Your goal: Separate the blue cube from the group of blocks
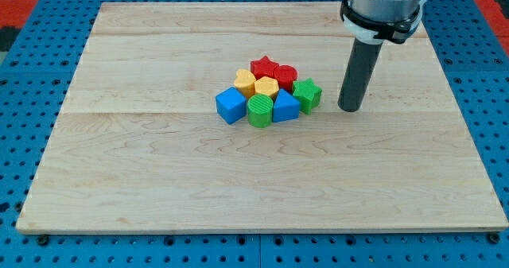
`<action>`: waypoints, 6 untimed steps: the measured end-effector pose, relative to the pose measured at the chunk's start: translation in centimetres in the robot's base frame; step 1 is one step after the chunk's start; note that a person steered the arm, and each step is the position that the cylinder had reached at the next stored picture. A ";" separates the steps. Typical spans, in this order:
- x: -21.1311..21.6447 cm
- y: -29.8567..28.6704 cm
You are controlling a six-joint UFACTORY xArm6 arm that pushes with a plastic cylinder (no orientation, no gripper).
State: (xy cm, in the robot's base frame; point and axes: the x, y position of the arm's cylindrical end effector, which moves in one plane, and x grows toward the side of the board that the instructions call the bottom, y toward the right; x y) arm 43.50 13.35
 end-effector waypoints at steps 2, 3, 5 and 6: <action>0.4 -0.3; 0.7 -0.3; 9.8 -1.5; 9.2 -7.5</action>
State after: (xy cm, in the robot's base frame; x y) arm 52.65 5.88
